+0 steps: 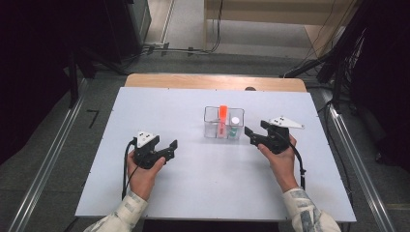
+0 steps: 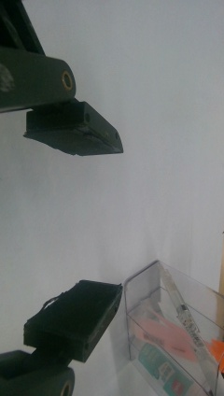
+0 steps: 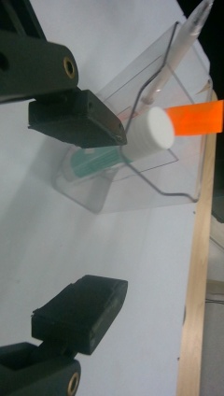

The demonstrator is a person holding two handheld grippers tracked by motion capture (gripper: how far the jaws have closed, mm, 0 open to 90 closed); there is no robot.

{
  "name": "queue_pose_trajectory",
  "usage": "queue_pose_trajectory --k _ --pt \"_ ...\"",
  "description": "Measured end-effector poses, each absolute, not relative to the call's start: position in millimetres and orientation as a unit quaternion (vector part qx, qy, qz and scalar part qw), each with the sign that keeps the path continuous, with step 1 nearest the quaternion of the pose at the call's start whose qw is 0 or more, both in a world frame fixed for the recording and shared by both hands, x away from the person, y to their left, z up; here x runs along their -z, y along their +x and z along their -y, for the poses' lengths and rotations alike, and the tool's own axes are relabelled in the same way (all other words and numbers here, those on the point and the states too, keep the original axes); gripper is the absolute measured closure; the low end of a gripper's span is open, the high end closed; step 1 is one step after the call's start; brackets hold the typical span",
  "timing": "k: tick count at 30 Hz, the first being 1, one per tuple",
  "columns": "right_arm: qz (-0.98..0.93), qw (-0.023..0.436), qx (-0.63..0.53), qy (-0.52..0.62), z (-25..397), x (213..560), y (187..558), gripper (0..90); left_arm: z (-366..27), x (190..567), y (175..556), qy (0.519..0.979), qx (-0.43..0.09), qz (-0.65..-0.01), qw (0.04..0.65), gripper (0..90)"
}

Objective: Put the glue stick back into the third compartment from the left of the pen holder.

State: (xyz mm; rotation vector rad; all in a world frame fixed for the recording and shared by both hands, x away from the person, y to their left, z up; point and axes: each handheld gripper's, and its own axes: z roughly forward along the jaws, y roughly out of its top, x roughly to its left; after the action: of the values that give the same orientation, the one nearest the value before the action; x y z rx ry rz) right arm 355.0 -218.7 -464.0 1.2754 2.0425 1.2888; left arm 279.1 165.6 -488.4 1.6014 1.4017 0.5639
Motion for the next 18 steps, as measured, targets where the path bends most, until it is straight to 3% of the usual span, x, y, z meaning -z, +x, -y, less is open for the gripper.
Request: queue_pose_trajectory --k 18 --pt "-0.738 0.217 -0.44 0.463 240.4 471.4 339.5 19.6 -174.4 491.0 281.3 0.639 -0.231 -0.583 0.446 22.6"
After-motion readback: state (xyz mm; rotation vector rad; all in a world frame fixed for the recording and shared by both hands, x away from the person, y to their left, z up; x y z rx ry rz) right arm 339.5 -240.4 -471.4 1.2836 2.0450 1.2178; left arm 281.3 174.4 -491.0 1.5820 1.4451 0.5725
